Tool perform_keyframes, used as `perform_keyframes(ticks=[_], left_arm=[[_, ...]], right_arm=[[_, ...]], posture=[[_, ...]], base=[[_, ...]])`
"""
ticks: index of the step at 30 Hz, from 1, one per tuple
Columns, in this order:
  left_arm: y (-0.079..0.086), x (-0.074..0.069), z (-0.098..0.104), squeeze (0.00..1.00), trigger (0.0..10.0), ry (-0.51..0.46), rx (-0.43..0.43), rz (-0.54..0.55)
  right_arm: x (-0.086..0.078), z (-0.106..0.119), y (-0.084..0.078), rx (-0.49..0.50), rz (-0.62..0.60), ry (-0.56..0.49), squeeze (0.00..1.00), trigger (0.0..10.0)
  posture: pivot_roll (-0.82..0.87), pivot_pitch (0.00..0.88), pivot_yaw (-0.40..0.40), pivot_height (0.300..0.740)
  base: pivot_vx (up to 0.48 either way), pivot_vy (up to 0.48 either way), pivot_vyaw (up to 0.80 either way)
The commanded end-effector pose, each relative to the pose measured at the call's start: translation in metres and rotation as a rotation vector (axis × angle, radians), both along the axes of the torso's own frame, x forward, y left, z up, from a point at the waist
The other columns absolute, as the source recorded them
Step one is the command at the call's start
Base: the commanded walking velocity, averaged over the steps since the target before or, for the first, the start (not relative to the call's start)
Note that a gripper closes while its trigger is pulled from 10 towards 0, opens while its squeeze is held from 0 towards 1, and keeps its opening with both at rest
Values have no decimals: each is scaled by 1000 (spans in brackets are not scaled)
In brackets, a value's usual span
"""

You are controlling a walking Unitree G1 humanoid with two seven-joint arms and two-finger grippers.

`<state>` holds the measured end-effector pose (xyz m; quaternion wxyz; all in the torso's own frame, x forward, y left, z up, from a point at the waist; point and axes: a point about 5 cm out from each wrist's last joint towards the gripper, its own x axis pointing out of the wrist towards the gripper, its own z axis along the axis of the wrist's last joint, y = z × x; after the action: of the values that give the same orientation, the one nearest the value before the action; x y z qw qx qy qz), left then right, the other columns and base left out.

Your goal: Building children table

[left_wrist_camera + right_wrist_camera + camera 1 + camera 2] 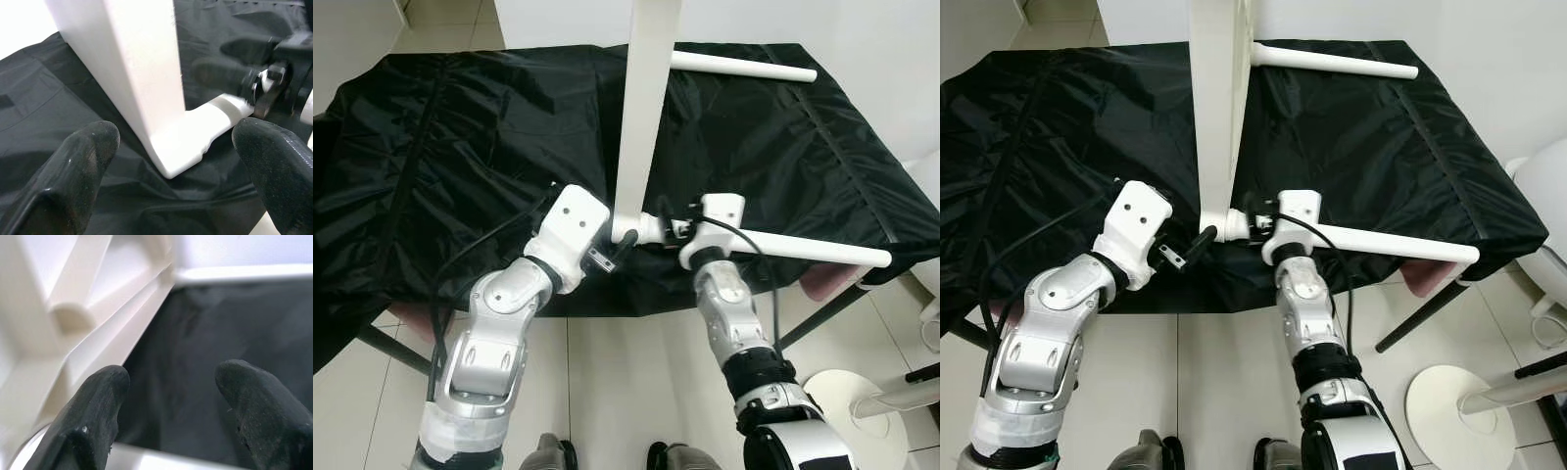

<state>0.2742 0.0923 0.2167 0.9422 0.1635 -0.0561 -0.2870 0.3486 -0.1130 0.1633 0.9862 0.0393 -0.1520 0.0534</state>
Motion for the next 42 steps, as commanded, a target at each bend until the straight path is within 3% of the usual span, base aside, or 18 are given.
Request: perform_keyframes(ticks=[1, 6, 10, 16, 21, 29, 31, 42], left_arm=[[6, 3, -1, 0, 10000, -29, -27, 149], [7, 5, -5, 0, 10000, -19, -40, 163], [10, 8, -13, 0, 10000, 11, -80, 209], [19, 7, -28, 0, 10000, 55, -144, 257], [32, 6, -35, 0, 10000, 30, -162, 312], [39, 8, -38, 0, 10000, 0, -178, 375], [47, 8, -44, 0, 10000, -49, -230, 437], [55, 8, -54, 0, 10000, -81, -287, 474]], right_arm=[[-5, 2, -8, -15, -59, -38, 0, 10000], [-13, 5, -30, -58, -174, -78, 0, 10000], [-21, 2, -36, -72, -190, -78, 0, 10000], [-39, -7, -36, -114, -175, -70, 0, 10000], [-50, -16, -41, -138, -205, -41, 0, 10000], [-52, -18, -42, -171, -209, -42, 0, 10000], [-53, -19, -37, -208, -177, -64, 0, 10000], [-54, -21, -40, -179, -173, -61, 0, 10000]], posture=[[-31, 136, 11, 740], [-43, 125, 10, 740], [-58, 111, 9, 740], [-92, 74, 26, 740], [-103, 53, 43, 740], [-107, 44, 65, 740], [-129, 24, 111, 740], [-108, 42, 110, 740]], base=[[0, 0, 0], [0, 0, 0], [0, 0, 0], [0, 0, 0], [0, 0, 0], [0, 0, 0], [0, 0, 0], [0, 0, 0]])
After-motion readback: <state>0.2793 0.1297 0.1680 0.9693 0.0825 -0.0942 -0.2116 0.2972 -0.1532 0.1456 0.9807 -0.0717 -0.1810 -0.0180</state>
